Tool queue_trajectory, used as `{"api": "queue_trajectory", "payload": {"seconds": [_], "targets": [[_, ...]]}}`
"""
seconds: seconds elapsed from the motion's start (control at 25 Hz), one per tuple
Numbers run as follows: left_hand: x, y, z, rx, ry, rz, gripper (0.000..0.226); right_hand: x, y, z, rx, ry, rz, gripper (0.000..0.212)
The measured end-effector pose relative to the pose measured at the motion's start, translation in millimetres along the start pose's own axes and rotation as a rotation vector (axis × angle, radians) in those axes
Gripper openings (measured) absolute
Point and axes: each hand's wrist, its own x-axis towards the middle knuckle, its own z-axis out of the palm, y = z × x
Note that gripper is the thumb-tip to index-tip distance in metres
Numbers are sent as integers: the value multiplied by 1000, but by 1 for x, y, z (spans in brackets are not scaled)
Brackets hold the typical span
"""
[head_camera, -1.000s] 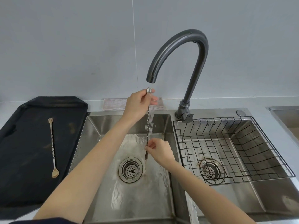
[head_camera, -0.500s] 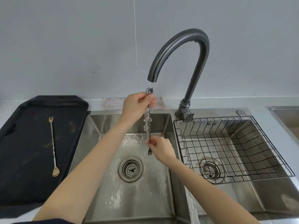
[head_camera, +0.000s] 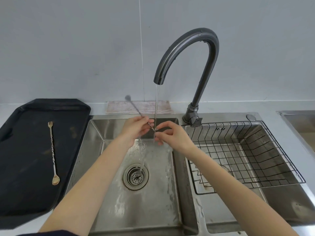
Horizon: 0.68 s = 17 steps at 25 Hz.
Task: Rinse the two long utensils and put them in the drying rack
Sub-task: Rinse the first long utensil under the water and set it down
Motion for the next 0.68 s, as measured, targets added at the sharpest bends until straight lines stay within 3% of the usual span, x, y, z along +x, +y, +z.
{"api": "queue_trajectory", "payload": {"seconds": [0.08,0.2,0.36,0.44,0.52,0.6,0.68], "targets": [[3,-6,-6,-228,-13,-130,16,3,-8,-13,153,-46,65,12],[4,-12,-14,-520,-33,-247,15,8,-19,-27,167,-66,51,9],[3,-20,-17,-626,-4,-316,19,24,-34,-17,61,129,-75,15],[1,-21,-17,-384,-5,-336,23,32,-45,-9,38,189,-96,19],[-3,-19,-16,98,-20,-254,24,37,-53,-4,-15,201,-125,21],[-4,-13,-12,473,33,5,20,38,-59,-3,-85,197,-148,25],[-5,-1,-3,631,95,276,23,37,-62,-2,-93,189,-165,28]]}}
